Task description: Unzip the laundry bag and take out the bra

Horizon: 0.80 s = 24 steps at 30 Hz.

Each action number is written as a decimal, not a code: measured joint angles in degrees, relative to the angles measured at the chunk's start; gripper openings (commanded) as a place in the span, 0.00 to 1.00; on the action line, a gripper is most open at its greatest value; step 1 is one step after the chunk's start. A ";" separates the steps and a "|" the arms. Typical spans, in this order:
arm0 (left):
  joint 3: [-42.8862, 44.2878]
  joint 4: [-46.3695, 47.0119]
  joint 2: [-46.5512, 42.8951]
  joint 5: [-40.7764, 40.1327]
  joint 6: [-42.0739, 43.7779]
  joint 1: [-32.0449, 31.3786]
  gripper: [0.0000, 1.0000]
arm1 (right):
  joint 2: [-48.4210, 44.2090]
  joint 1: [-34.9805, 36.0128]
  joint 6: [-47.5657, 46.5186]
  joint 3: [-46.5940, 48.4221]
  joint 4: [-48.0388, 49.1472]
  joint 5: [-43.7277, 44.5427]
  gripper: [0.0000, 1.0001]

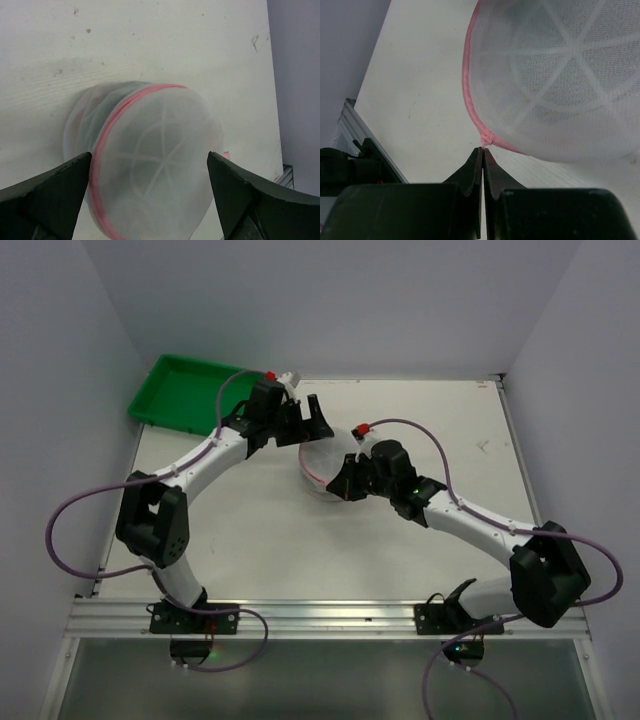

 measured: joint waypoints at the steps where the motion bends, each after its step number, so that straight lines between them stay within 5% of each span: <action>1: -2.23 0.20 -1.84 -0.83 -0.76 0.00 1.00 | 0.92 0.70 0.48 0.79 0.59 -0.13 0.00; 12: -22.93 -0.46 -17.38 -7.54 -8.74 -0.63 0.86 | 6.10 2.38 2.67 2.97 3.32 -0.52 0.00; 15: -24.24 -0.31 -17.70 -8.61 -9.84 -0.87 0.68 | 7.06 2.89 3.02 3.50 3.52 -0.81 0.00; 20: -25.05 0.00 -17.64 -10.34 -10.86 -0.85 0.01 | 7.43 3.23 2.89 3.58 2.91 -0.57 0.00; 24: -25.09 0.24 -17.49 -11.04 -10.01 -0.92 0.00 | 7.37 3.17 0.59 3.58 0.35 2.27 0.00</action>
